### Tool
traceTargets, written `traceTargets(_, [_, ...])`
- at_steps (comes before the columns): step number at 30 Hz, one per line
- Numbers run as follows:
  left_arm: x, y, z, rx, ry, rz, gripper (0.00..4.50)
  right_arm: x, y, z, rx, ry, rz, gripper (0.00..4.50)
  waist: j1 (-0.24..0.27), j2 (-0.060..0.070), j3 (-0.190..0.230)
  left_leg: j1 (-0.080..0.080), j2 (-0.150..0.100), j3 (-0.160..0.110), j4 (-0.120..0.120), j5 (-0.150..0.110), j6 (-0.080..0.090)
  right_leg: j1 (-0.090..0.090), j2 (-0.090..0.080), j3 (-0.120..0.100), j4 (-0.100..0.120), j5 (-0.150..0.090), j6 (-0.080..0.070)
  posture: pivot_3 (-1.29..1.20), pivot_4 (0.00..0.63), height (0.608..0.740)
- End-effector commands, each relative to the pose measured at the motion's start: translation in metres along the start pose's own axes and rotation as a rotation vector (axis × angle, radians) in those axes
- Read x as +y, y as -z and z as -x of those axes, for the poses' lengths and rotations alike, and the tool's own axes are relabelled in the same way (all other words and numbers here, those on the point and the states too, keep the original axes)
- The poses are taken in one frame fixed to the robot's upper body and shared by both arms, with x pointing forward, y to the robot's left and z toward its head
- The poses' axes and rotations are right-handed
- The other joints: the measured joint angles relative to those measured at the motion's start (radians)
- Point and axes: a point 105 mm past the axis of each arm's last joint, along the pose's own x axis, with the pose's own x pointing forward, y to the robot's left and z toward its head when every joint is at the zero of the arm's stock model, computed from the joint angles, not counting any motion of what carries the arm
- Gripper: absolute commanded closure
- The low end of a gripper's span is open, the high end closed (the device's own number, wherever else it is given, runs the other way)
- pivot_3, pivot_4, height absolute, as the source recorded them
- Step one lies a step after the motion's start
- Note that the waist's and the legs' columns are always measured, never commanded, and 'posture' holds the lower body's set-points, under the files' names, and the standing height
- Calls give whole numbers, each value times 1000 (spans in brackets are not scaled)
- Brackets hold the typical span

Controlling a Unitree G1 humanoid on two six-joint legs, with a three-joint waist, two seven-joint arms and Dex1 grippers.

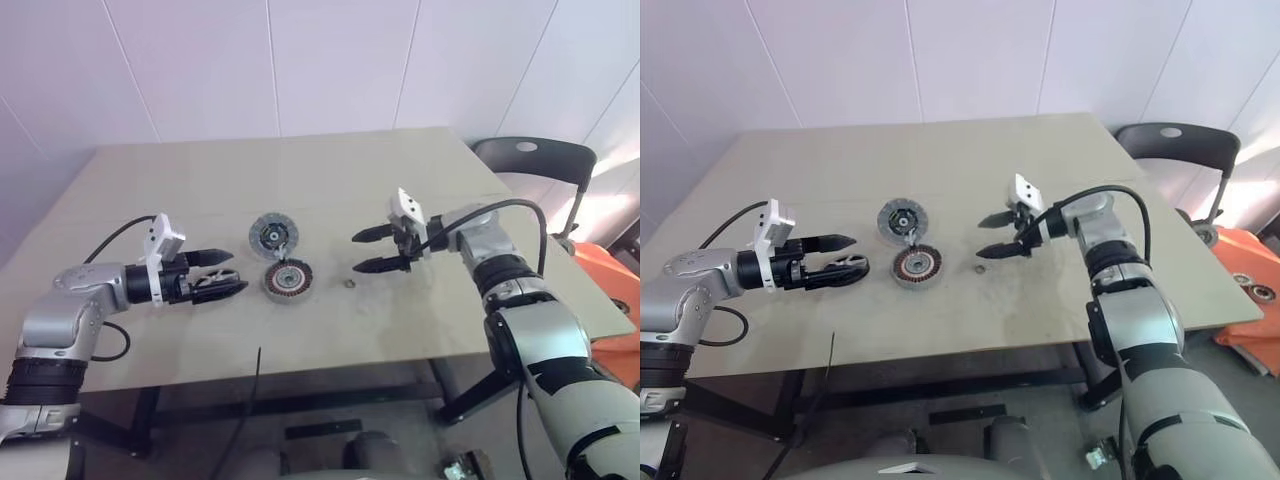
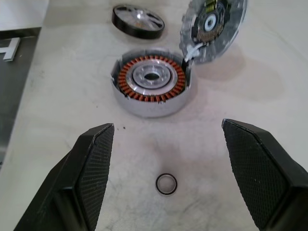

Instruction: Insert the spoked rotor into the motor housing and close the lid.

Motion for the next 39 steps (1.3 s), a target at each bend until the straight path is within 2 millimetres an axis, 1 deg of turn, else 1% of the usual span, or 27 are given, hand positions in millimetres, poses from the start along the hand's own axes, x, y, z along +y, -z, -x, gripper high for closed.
traceTargets(1, [-3, -15, 2, -50, 3, -38, 26, 1, 9, -6, 7, 24, -1, 738, 0, 0, 0, 0, 0, 0, 0, 0, 0, 0, 0, 0, 0, 0, 0, 0, 0, 740])
traceTargets(7, [-4, -13, 3, -50, -3, -35, 26, 2, 24, -17, 20, 60, -37, 738, 0, 0, 0, 0, 0, 0, 0, 0, 0, 0, 0, 0, 0, 0, 0, 0, 0, 740])
traceTargets(12, [-5, -11, 4, -52, -6, -31, 26, 3, 30, -26, 14, 86, -63, 738, -1, 0, 0, 1, 0, 0, 0, 0, 0, 0, 0, 0, 0, 0, 0, 0, 0, 740])
traceTargets(18, [-1, -14, 7, -73, -31, -29, 26, 3, 37, -34, 27, 117, -79, 738, 0, 0, 0, 1, 0, 0, 0, 0, 0, 0, 0, 0, 0, 0, 0, 0, 0, 740])
traceTargets(21, [-4, -10, 8, -66, -28, -24, 26, 2, 40, -34, 35, 131, -86, 738, -1, 0, 0, 1, 0, 0, 0, 0, 0, 0, 0, 0, 0, 0, 0, 0, 0, 740])
traceTargets(23, [-6, -12, 6, -77, -27, -19, 26, 2, 43, -34, 46, 137, -87, 738, -1, 0, 0, 1, 0, 0, 0, 0, 0, 0, 0, 0, 0, 0, 0, 0, 0, 740])
traceTargets(25, [-10, -14, 3, -90, -13, -16, 26, 4, 50, -33, 78, 141, -84, 738, 0, 0, 0, 1, 0, 0, 0, 0, 0, 0, 0, 0, 0, 0, 0, 0, 0, 740])
traceTargets(28, [-14, -13, -2, -86, 3, -15, 26, 4, 56, -31, 101, 156, -95, 738, -1, 0, 0, 1, 0, 0, 0, 0, 0, 1, 0, 0, 0, 0, 0, 0, 0, 740])
traceTargets(39, [-32, -3, -12, -70, 66, 27, 26, 8, 61, -37, 98, 153, -103, 738, -1, 0, 0, 2, 0, 0, 0, 0, 0, 2, 1, 1, 0, 0, 0, 0, 0, 740])
